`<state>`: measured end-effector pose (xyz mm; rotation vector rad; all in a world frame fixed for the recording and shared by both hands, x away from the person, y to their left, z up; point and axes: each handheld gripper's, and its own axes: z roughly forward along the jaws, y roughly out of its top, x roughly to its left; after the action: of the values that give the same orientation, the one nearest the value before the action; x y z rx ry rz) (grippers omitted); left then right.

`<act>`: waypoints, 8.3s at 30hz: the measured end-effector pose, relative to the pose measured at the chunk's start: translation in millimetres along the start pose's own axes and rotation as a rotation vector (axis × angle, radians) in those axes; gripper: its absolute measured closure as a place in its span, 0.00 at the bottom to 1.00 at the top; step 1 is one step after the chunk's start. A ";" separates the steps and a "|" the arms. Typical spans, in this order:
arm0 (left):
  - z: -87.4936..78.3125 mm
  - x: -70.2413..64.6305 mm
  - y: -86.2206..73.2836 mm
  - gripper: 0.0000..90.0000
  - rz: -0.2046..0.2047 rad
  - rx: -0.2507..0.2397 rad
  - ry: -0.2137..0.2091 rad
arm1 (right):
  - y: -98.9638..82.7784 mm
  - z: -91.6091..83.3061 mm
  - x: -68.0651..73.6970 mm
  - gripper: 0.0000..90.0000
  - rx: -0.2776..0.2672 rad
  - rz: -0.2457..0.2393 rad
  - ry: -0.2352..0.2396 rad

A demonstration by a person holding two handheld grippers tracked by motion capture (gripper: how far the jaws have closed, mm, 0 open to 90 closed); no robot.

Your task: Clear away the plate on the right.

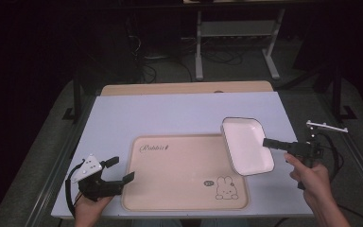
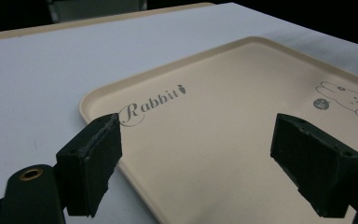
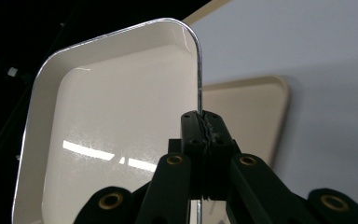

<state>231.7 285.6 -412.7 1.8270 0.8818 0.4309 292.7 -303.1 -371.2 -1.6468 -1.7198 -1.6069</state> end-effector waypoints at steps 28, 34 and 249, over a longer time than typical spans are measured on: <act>-1.5 1.9 -0.3 0.18 -0.006 -0.006 0.006 | -27.8 98.2 51.2 0.98 0.017 0.007 0.025; -1.2 1.7 -0.3 0.18 -0.003 -0.001 0.009 | -33.0 109.4 48.8 0.98 0.013 0.013 0.000; 2.0 -1.6 -1.0 0.18 0.005 0.018 0.010 | -45.6 36.4 -0.8 0.30 -0.052 -0.534 -0.436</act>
<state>231.5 283.3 -414.3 1.8449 0.8902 0.4365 272.6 -262.2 -407.6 -1.7580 -2.5315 -1.5806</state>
